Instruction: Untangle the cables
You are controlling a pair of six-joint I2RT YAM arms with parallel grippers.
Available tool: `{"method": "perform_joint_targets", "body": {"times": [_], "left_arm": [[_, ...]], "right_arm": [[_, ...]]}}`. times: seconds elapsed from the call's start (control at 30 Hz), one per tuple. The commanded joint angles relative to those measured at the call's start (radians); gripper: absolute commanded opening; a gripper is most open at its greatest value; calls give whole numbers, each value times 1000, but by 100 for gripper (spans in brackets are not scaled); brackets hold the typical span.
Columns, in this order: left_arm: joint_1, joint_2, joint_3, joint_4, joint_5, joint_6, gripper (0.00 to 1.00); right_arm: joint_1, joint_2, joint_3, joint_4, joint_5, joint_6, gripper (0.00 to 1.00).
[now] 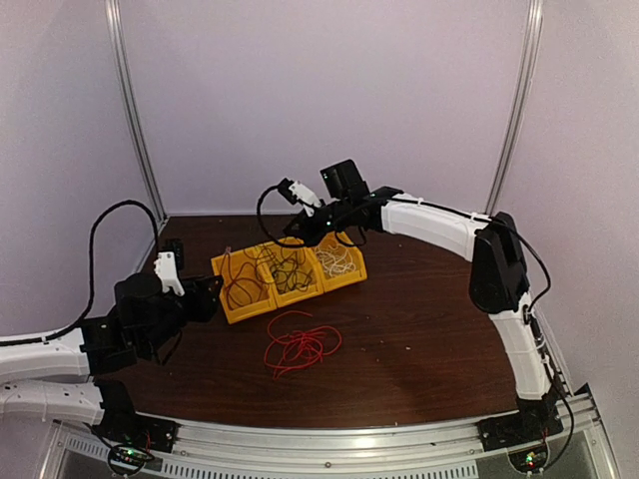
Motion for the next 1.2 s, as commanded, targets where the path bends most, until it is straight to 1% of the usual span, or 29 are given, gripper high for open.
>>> {"method": "perform_joint_targets", "body": {"times": [0.0,0.17,0.27,0.4,0.53,0.63,0.73,0.8,0.83,0.87,1.0,1.17], "left_arm": [[5,-33,-15,-13,-31,-13,49],[5,-43,-24,-15,-48,-16,50],[5,-14,-12,-9,-63,-31,56],[6,64,42,-43,-71,-64,62],[7,135,84,-50,-45,-75,63],[7,151,83,-36,-37,-84,63],[8,158,77,-14,-28,-86,63],[8,163,77,-12,-25,-92,63],[8,166,78,-13,-23,-91,63],[8,164,79,-15,-22,-90,63],[8,146,79,-26,-30,-90,63],[8,116,72,-42,-34,-88,63]], "right_arm": [[0,59,-4,-6,20,26,0],[-9,101,-7,21,35,66,0],[1,141,2,15,36,75,0],[12,195,35,-13,127,99,0],[14,213,34,-45,182,108,0],[15,199,17,-67,178,99,0],[13,160,-3,-95,155,93,14],[12,104,-46,-86,136,92,23],[12,70,-79,-76,131,92,29],[13,40,-97,-72,129,91,33],[13,-70,-145,-80,136,76,44],[18,-122,-160,-143,118,35,56]]}}
